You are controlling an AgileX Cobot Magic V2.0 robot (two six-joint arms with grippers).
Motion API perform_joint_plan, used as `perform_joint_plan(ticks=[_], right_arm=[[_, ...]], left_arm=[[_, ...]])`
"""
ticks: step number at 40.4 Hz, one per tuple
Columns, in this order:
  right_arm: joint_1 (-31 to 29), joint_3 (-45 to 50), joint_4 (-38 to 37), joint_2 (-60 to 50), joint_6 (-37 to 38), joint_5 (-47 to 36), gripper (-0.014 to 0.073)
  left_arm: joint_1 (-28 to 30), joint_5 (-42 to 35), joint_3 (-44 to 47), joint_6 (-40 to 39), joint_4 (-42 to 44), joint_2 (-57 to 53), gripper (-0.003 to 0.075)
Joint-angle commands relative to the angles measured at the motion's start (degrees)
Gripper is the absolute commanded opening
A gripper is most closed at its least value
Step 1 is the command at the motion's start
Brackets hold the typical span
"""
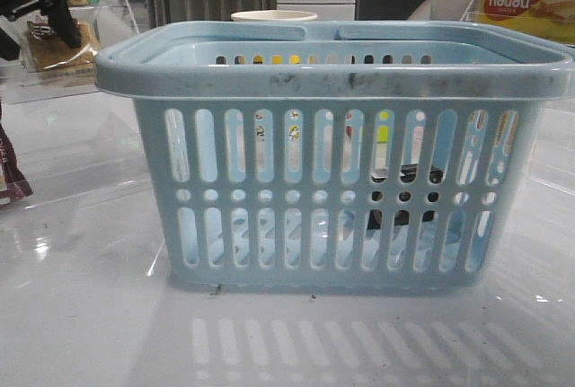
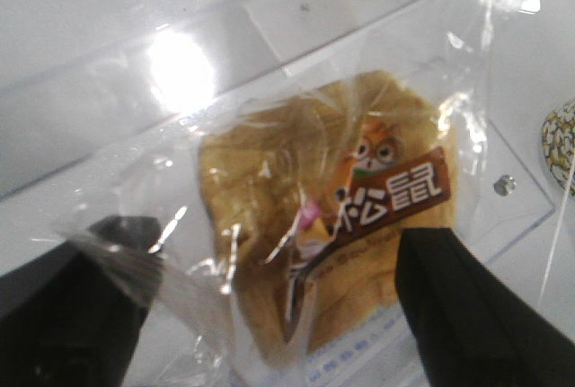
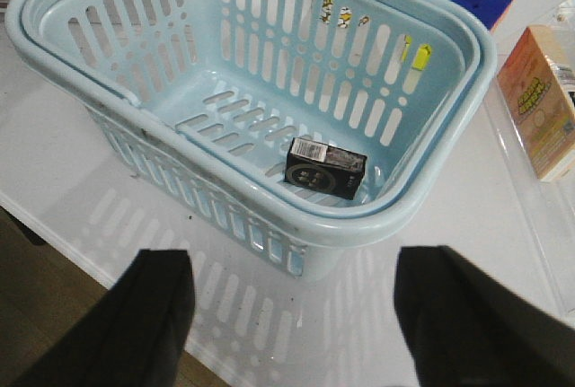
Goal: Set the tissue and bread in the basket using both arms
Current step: 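Grasp the packaged bread roll on the upper shelf with the left gripper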
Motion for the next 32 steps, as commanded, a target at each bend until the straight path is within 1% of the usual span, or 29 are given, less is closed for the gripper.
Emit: perform_joint_plan(ticks=[1,4,8,11,16,20,32], right_arm=[[0.04,-1.46,0.05,-0.02,-0.49,-3.71,0.0570],[0.04,-1.46,0.05,-0.02,-0.49,-3.71,0.0570],[0.04,-1.46,0.05,-0.02,-0.49,-3.71,0.0570],[0.04,-1.46,0.05,-0.02,-0.49,-3.71,0.0570],[0.04,-1.46,0.05,-0.02,-0.49,-3.71,0.0570],[0.04,-1.46,0.05,-0.02,-0.49,-3.71,0.0570],[0.04,-1.46,0.05,-0.02,-0.49,-3.65,0.0570]], left_arm=[[0.00,-3.61,-2.22,-0.01,-2.69,-2.56,0.0578],[0.00,-3.85,-2.22,0.29,-3.33,-2.57,0.0542],[0.00,-3.82,-2.38,1.12,-3.62,-2.57,0.0430],[0.00,-3.58,-2.38,1.12,-3.62,-2.57,0.0325],[0.00,-1.86,-2.91,1.12,-3.62,-2.57,0.0177],[0.00,0.76,-4.00,1.12,-3.62,-2.83,0.0096],[-0.95,9.37,-7.61,3.21,-3.62,-7.82,0.0092]])
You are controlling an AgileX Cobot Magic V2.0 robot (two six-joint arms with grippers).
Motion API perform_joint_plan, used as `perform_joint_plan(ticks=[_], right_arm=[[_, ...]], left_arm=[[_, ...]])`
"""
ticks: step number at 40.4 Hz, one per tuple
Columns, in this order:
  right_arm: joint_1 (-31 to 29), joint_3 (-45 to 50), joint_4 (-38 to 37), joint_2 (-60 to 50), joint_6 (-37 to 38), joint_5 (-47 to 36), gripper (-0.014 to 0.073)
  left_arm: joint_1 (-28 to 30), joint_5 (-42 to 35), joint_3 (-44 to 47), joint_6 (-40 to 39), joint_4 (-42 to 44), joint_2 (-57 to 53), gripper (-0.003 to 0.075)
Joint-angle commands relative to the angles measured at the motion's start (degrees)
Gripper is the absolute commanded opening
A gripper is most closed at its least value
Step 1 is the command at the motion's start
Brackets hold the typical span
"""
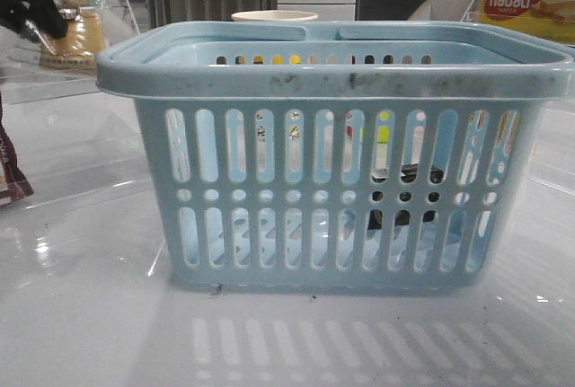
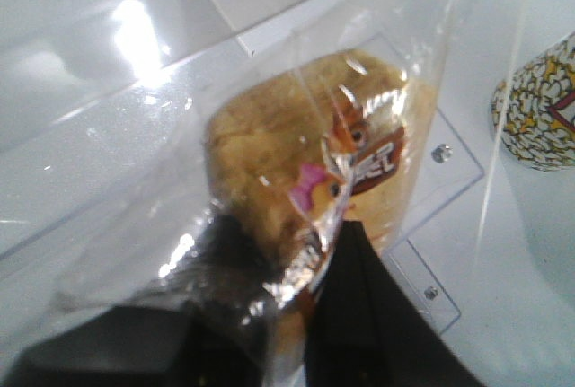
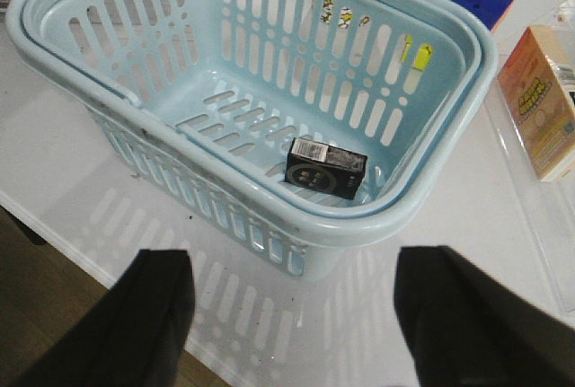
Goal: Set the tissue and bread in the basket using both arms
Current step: 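Grasp the packaged bread roll on the upper shelf with the left gripper, then carry the bread over the basket with the left gripper and release it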
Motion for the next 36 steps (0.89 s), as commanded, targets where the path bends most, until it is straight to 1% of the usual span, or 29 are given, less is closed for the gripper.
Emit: perform_joint_plan(ticks=[1,5,11,16,20,25,29,32,36], right_arm=[[0.04,-1.46,0.05,-0.02,-0.49,-3.65,0.0570],[0.04,-1.46,0.05,-0.02,-0.49,-3.54,0.0570],[0.04,-1.46,0.05,-0.02,-0.49,-3.49,0.0570],[0.04,-1.46,0.05,-0.02,-0.49,-3.31,0.0570],[0.04,-1.46,0.05,-0.02,-0.49,-3.31,0.0570],[0.04,-1.46,0.05,-0.02,-0.49,-3.31,0.0570],[0.04,-1.46,0.05,-0.02,-0.49,-3.31,0.0570],[0.04,-1.46,0.05,-0.02,-0.49,-3.31,0.0570],[0.04,-1.46,0.05,-0.02,-0.49,-3.31,0.0570]], left_arm=[[-0.82,0.94,-3.65,1.03,-1.75,-6.63,0.0092],[-1.82,2.49,-4.96,1.82,-1.75,-9.44,0.0092],[-4.10,3.04,-5.11,6.96,-4.04,-14.80,0.0092],[-7.64,5.03,-5.00,12.42,-8.29,-19.80,0.0092],[-11.88,6.88,-4.76,15.94,-11.05,-23.03,0.0092],[-18.64,5.72,-0.85,18.34,-11.58,-27.01,0.0092],[-23.73,2.40,4.19,18.88,-11.58,-29.17,0.0092],[-27.01,0.52,7.65,18.88,-11.58,-30.00,0.0092],[-29.82,-1.77,12.41,19.52,-11.58,-30.00,0.0092]])
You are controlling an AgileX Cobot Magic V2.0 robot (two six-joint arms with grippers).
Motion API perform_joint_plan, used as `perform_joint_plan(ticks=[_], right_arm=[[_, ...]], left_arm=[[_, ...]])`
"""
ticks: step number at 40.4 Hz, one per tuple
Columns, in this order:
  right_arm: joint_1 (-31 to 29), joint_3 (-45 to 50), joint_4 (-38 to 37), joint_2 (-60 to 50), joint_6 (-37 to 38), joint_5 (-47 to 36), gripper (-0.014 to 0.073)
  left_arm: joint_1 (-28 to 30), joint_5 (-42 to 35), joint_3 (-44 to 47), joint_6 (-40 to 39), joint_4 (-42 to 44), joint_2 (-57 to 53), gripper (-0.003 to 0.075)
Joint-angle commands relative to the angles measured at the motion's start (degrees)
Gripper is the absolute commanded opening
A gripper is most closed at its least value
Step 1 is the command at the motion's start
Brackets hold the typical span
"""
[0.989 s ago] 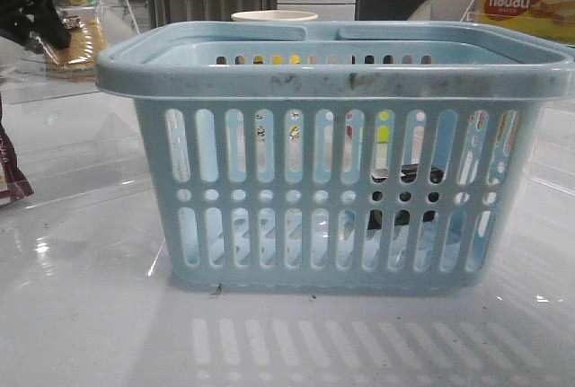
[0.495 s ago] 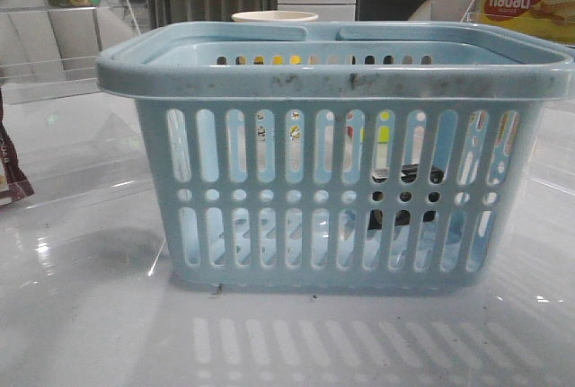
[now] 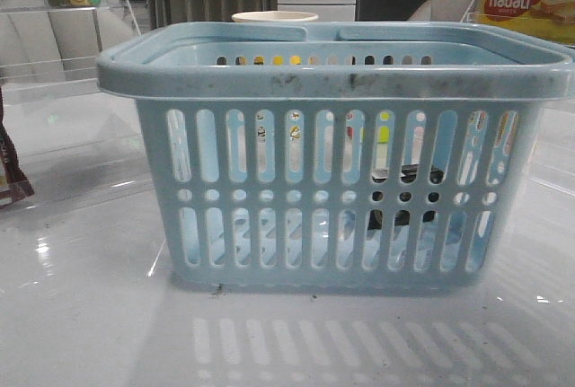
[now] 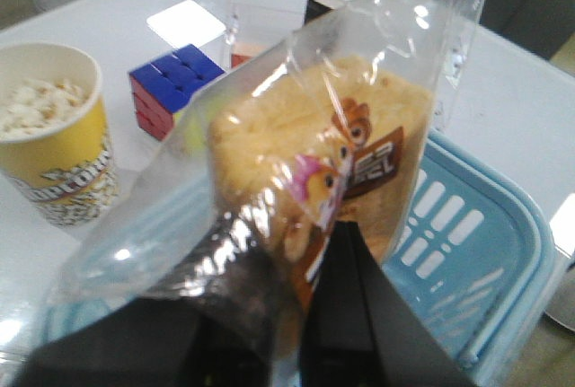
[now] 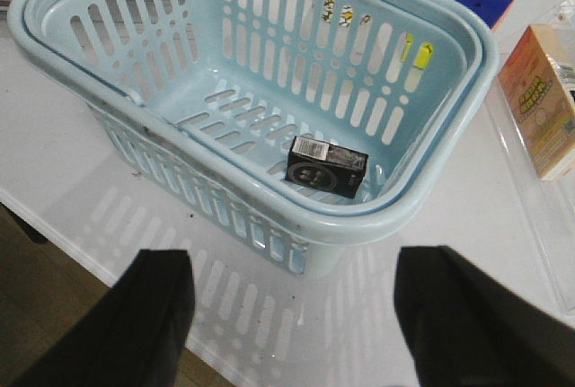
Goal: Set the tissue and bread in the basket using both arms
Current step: 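Carry the bread over the basket with the left gripper and release it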
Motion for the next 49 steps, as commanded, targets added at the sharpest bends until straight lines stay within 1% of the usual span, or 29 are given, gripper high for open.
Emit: perform_joint_plan(ticks=[1,10,15,18,22,24,26,28,30,31,40,46,49], right_arm=[[0.04,-1.46,0.05,-0.02,-0.49,-3.52,0.0570],[0.04,-1.46,0.05,-0.02,-0.49,-3.52,0.0570],[0.04,-1.46,0.05,-0.02,-0.49,-3.47,0.0570],[0.04,-1.46,0.05,-0.02,-0.49,-3.47,0.0570],[0.04,-1.46,0.05,-0.02,-0.49,-3.40,0.0570],[0.04,-1.46,0.05,-0.02,-0.49,-3.34,0.0570],[0.04,-1.46,0.05,-0.02,-0.49,-3.33,0.0570],[0.04,-1.46,0.05,-0.02,-0.49,-3.26,0.0570],[0.04,-1.46,0.05,-0.02,-0.49,-3.16,0.0570],[0.04,-1.46,0.05,-0.02,-0.49,-3.07,0.0570],[0.04,-1.46,0.05,-0.02,-0.49,-3.07,0.0570],[0.04,-1.46,0.05,-0.02,-0.49,-3.07,0.0570],[0.04,-1.46,0.05,-0.02,-0.49,-3.07,0.0570]], left_arm=[[-2.88,-7.16,3.04,1.16,-2.23,-2.39,0.0092],[-4.01,-18.56,14.09,1.58,-2.23,-2.13,0.0092],[-4.01,-19.25,16.07,1.58,-2.23,-0.75,0.0094],[-4.01,-18.97,16.33,1.58,-2.23,0.31,0.0117],[-4.01,-17.87,16.33,1.58,-2.23,1.55,0.0203],[-4.01,-17.73,16.33,1.58,-2.33,1.69,0.0277],[-4.01,-17.73,16.33,1.58,-2.33,1.69,0.0372],[-4.01,-17.62,16.33,1.58,-2.33,1.69,0.0447],[-4.01,-17.61,16.33,1.58,-2.33,1.43,0.0498],[-4.01,-17.50,16.33,1.58,-2.33,1.27,0.0509],[-4.01,-15.18,16.33,1.58,-2.13,-4.99,0.0507],[-4.01,-10.12,16.44,1.58,-1.75,-11.86,0.0507],[-4.01,-8.82,16.95,1.58,-1.75,-15.47,0.0507]])
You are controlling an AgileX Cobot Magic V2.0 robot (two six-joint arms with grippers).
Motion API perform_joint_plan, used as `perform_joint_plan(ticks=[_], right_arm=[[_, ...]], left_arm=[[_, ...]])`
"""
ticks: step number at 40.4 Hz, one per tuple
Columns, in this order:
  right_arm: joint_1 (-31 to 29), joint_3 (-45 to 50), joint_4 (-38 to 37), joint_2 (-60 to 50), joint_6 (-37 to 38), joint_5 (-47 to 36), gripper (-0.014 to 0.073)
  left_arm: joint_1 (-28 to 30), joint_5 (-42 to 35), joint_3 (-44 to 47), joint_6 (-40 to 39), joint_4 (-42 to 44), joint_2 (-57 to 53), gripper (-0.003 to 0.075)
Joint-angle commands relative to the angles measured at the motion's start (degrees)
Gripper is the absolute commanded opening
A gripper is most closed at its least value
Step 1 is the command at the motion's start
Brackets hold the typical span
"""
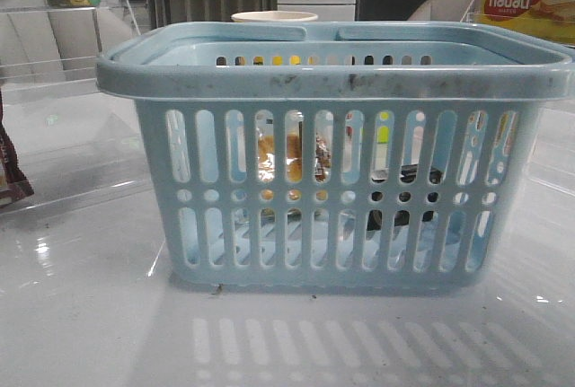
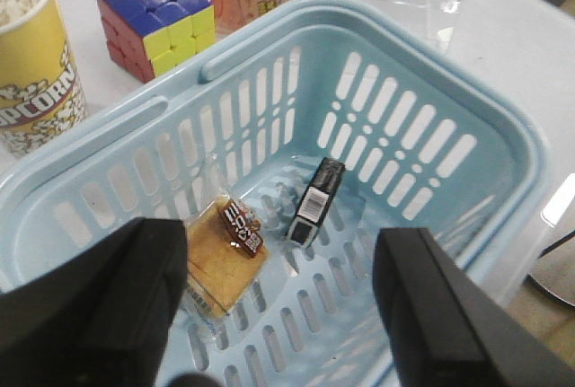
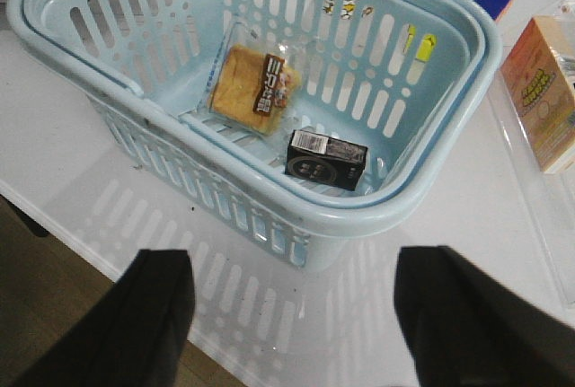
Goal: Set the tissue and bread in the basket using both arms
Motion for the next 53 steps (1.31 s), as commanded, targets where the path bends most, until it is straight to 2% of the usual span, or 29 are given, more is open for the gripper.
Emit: perform_joint_plan(ticks=[1,19,26,30,36,44,47,49,53], right_arm=[[0.04,-1.46,0.05,-0.02,-0.49,-3.81,0.0570],[0.04,-1.46,0.05,-0.02,-0.49,-3.02,0.0570],[-0.15,-1.46,0.01,-0.02,-0.44,-0.30,0.0570],[-0.15,-1.46,-0.53,-0.02,0.28,2.09,0.0570],[-0.15,-0.86,-4.23,-0.94,7.02,5.56,0.0570],[-0.15,2.40,-4.64,-3.73,7.44,4.18,0.0570],[-0.15,3.04,-4.64,-3.91,7.38,3.29,0.0563],[-0.15,3.11,-4.64,-3.91,7.38,3.15,0.0520],[-0.15,3.11,-4.64,-3.91,7.33,3.13,0.0378]], left_arm=[[-0.43,-0.86,-0.51,0.13,-1.75,-6.53,0.0507],[-0.43,-0.98,21.91,0.13,-1.75,-30.58,0.0507],[-0.43,-0.98,28.91,-0.11,2.24,-37.60,0.0507],[-0.43,-0.98,31.03,-5.64,7.91,-40.45,0.0507],[-0.43,-0.98,31.46,-17.93,18.83,-41.88,0.0507],[-0.43,-1.88,31.46,-18.65,19.46,-41.88,0.0505],[-0.43,-2.46,31.46,-18.65,19.46,-41.88,0.0463],[-0.43,-2.60,31.46,-18.65,19.46,-41.88,0.0406],[-0.43,-2.73,31.46,-18.65,19.46,-41.88,0.0289]])
